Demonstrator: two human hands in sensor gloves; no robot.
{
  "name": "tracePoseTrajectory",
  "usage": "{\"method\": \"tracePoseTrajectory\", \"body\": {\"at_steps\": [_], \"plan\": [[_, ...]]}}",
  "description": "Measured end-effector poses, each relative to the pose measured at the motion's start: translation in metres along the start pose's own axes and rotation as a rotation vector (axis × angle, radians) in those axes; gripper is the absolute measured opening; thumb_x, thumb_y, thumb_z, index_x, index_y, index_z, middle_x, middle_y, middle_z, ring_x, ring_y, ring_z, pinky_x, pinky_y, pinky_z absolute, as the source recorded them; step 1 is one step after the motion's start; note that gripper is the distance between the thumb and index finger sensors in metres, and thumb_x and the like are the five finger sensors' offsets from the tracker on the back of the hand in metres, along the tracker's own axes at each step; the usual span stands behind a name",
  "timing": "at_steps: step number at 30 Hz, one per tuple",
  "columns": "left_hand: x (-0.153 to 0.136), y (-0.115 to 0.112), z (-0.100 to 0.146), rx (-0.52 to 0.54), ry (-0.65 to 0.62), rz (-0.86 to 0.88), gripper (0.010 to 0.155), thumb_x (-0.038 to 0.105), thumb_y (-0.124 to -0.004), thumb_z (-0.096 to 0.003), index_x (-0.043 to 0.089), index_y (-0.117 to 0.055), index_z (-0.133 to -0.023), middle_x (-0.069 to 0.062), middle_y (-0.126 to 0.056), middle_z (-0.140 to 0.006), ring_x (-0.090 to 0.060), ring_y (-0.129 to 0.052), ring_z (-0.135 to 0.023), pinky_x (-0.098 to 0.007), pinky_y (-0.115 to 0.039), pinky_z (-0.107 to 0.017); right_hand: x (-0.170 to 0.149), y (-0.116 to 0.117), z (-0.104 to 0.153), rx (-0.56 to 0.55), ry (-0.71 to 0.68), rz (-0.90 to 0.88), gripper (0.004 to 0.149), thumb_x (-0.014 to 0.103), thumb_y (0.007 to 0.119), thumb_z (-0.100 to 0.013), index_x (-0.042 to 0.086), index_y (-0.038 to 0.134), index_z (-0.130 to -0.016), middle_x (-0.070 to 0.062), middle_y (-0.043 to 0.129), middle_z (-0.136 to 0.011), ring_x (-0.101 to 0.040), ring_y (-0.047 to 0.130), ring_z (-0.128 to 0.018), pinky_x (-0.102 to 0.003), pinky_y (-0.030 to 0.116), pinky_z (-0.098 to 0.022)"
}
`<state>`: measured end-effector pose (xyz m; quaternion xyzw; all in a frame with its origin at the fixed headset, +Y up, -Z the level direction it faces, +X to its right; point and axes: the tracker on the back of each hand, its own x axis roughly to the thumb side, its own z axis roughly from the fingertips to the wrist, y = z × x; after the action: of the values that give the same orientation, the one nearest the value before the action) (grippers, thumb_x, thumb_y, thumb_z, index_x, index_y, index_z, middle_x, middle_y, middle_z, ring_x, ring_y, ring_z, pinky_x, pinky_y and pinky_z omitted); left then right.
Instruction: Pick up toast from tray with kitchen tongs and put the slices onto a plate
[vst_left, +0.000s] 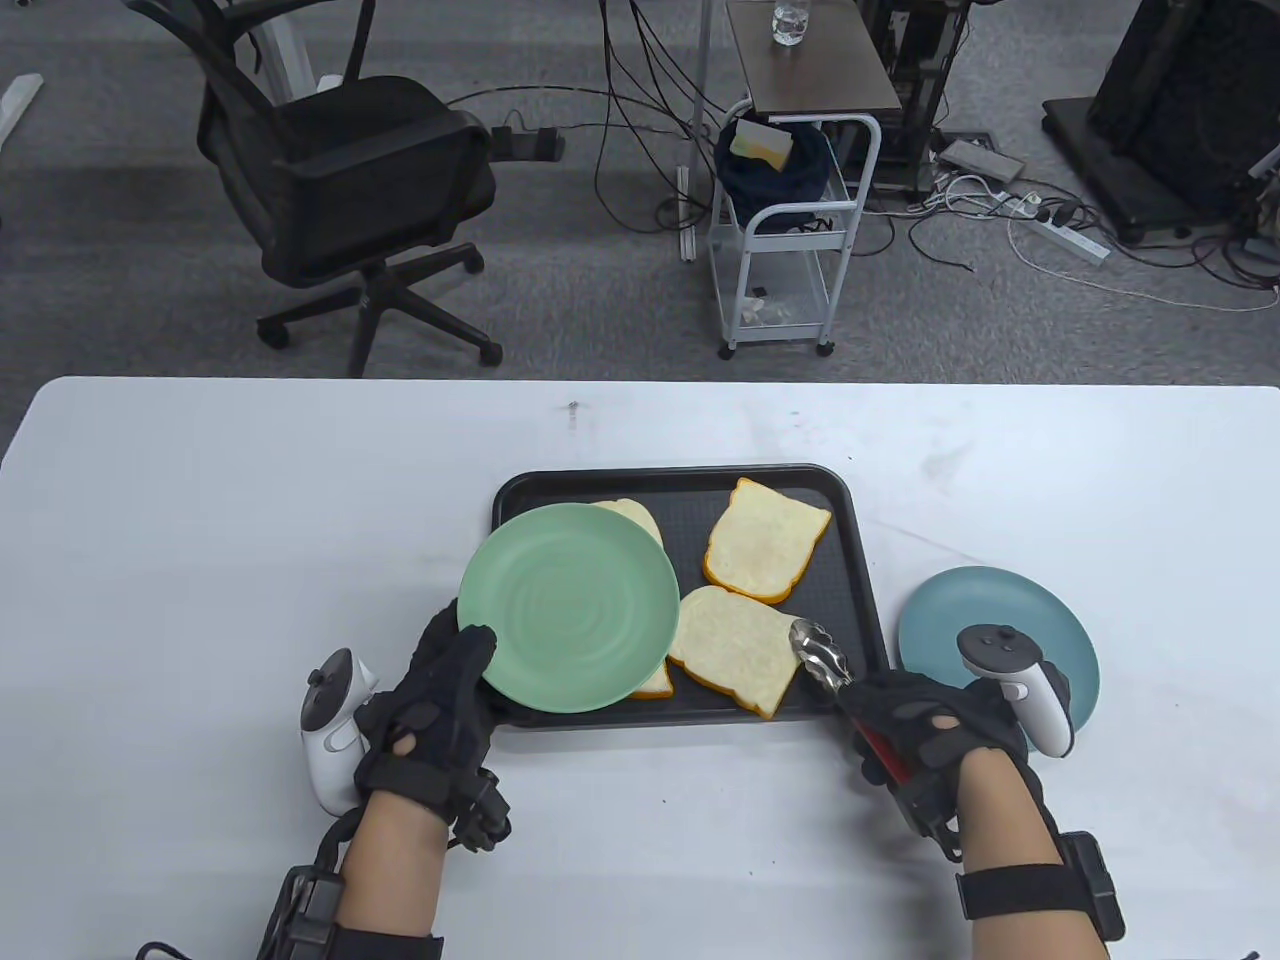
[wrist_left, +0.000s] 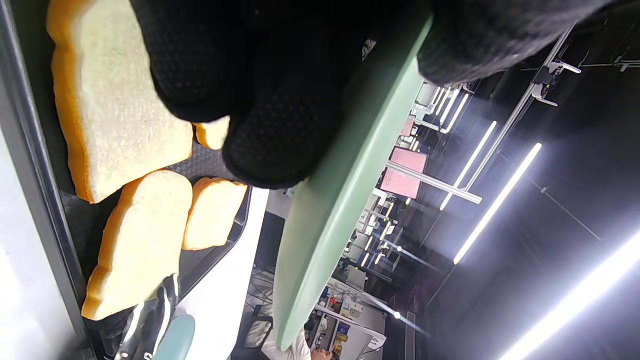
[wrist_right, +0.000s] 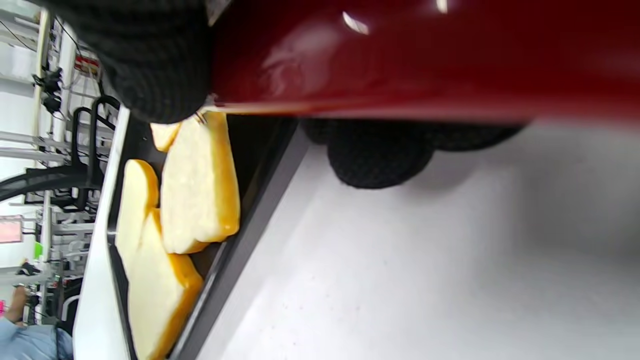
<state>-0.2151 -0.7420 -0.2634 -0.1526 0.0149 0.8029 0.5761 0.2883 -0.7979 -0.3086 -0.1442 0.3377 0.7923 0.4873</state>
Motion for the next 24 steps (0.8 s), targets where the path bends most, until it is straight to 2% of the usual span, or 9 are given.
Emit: {"method": "tracePoseTrajectory", "body": {"at_steps": [4,9,14,15,19,24], "plan": [[0.000,0.001,0.000,0.007,0.003,0.001,0.065,0.053,-0.073,-0.0522,0.037,-0.036,-0.104,-0.003,-0.077,-0.099,-0.020,-0.107,-0.054,-0.041,-0.086,-0.053,0.010,-0.004,0.017,-0.021,-0.085,0.001,0.066,0.055,0.080,-0.050,0.024,0.058,-0.104,-0.015,0.091,-0.081,-0.031,0.104,-0.048,-0.044,0.091,-0.034],[-0.003,0.003,-0.001,0.019,0.013,0.005,0.065,0.052,-0.073,-0.0524,0.037,-0.037,-0.104,-0.003,-0.078,-0.100,-0.021,-0.107,-0.054,-0.042,-0.086,-0.053,0.024,-0.010,0.045,-0.053,-0.255,-0.051,0.065,0.054,0.080,-0.051,0.024,0.058,-0.104,-0.014,0.091,-0.081,-0.030,0.104,-0.048,-0.044,0.091,-0.034],[-0.005,0.004,-0.002,0.029,0.024,0.001,0.064,0.052,-0.073,-0.0526,0.037,-0.037,-0.104,-0.003,-0.077,-0.100,-0.021,-0.107,-0.055,-0.042,-0.085,-0.054,0.035,-0.018,0.077,-0.072,-0.466,-0.195,0.064,0.054,0.080,-0.052,0.024,0.058,-0.104,-0.014,0.091,-0.081,-0.030,0.105,-0.048,-0.044,0.091,-0.034],[-0.005,0.005,-0.002,0.031,0.026,0.001,0.064,0.052,-0.073,-0.0525,0.037,-0.037,-0.104,-0.003,-0.077,-0.100,-0.021,-0.107,-0.055,-0.042,-0.085,-0.054,0.037,-0.019,0.082,-0.059,-0.546,-0.235,0.063,0.054,0.080,-0.052,0.024,0.058,-0.104,-0.014,0.091,-0.081,-0.030,0.105,-0.048,-0.044,0.091,-0.034],[-0.006,0.004,-0.002,0.033,0.030,-0.004,0.064,0.052,-0.073,-0.0526,0.038,-0.037,-0.104,-0.003,-0.077,-0.100,-0.021,-0.107,-0.056,-0.042,-0.085,-0.054,0.042,-0.014,0.090,0.048,-0.656,-0.334,0.063,0.054,0.079,-0.052,0.023,0.058,-0.104,-0.014,0.091,-0.082,-0.031,0.104,-0.048,-0.045,0.091,-0.034],[-0.008,0.000,-0.004,0.019,0.042,-0.021,0.063,0.051,-0.073,-0.0527,0.037,-0.039,-0.104,-0.002,-0.079,-0.100,-0.021,-0.107,-0.056,-0.042,-0.085,-0.054,0.050,0.015,0.075,0.202,-0.628,-0.315,0.064,0.054,0.079,-0.052,0.023,0.058,-0.104,-0.014,0.091,-0.082,-0.031,0.104,-0.048,-0.045,0.091,-0.034]]}}
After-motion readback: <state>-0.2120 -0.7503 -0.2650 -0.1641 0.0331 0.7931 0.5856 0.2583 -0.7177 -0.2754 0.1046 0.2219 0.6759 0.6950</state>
